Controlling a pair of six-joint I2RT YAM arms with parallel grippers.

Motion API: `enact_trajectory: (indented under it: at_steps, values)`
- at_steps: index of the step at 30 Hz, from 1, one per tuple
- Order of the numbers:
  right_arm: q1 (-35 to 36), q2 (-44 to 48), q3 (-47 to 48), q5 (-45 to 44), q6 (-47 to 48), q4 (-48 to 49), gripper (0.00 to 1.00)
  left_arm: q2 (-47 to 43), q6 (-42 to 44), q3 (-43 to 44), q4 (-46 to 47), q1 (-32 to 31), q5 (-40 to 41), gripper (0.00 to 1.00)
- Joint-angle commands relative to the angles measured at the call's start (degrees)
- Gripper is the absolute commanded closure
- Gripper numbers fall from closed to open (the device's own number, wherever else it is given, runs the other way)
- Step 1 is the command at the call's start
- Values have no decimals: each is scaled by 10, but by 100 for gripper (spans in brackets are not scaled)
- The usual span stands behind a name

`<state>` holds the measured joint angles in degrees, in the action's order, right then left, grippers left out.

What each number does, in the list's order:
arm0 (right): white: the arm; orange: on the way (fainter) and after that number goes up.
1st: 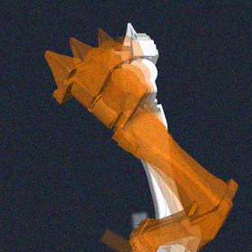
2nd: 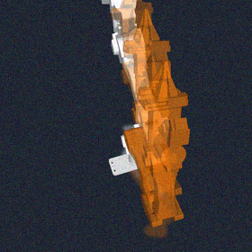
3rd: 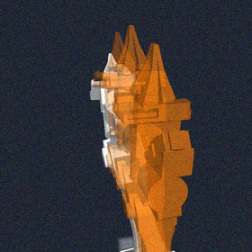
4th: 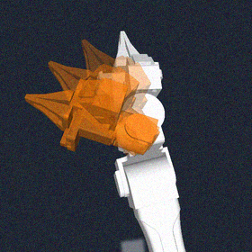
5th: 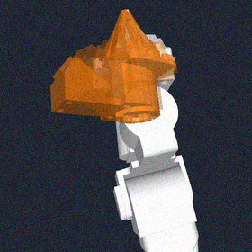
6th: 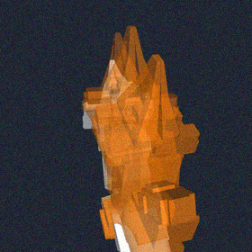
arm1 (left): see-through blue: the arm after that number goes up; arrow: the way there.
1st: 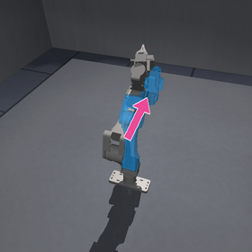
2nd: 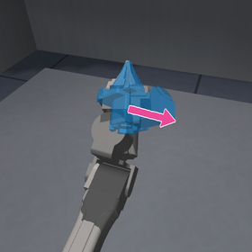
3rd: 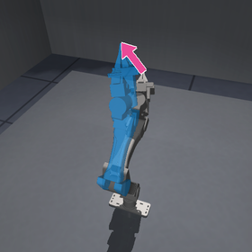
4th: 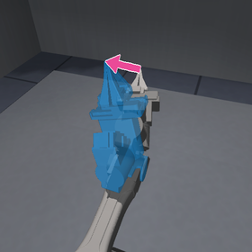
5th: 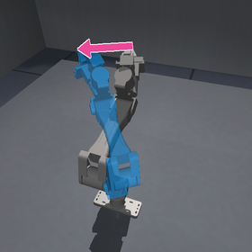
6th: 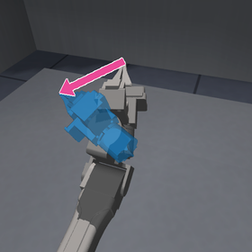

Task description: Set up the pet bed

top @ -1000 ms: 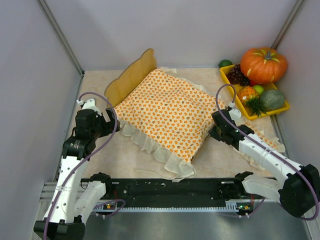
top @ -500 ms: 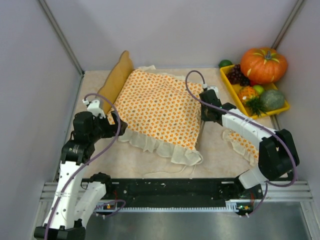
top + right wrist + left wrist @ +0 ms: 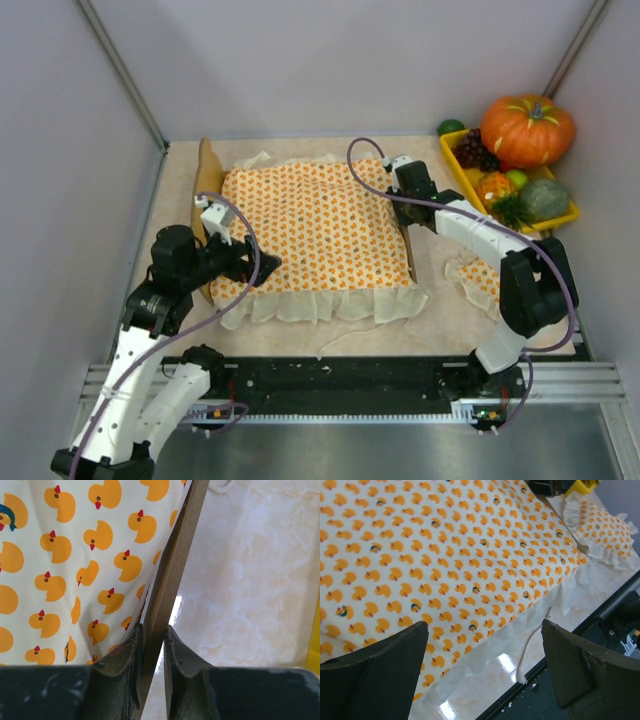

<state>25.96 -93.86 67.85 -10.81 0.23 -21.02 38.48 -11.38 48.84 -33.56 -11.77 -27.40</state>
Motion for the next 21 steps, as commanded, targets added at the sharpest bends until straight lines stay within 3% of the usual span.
enact_trajectory:
  at_steps: [1,2,3,5,6,8,12,17,21]
  values:
    - [7,7,68,-6,42,-14,70,3,14,8,59,-100,64,1]
    - [5,12,70,-13,33,-25,60,9,12,11,63,-124,86,1]
    - [3,31,68,-18,24,-36,34,23,8,12,68,-167,105,1]
    - [-5,61,48,-34,2,-37,25,36,-4,20,85,-201,153,1]
    - [-8,97,42,-40,-14,-37,11,50,-7,21,91,-225,165,1]
    - [-18,133,19,-57,-44,-37,2,66,-8,28,119,-248,190,1]
    - [-38,228,-33,-107,-111,-49,1,143,5,57,155,-337,239,1]
    - [-78,329,-99,-105,-226,-131,1,259,43,136,170,-448,322,1]
    - [-86,421,-154,-89,-283,-160,1,363,72,178,184,-509,335,1]
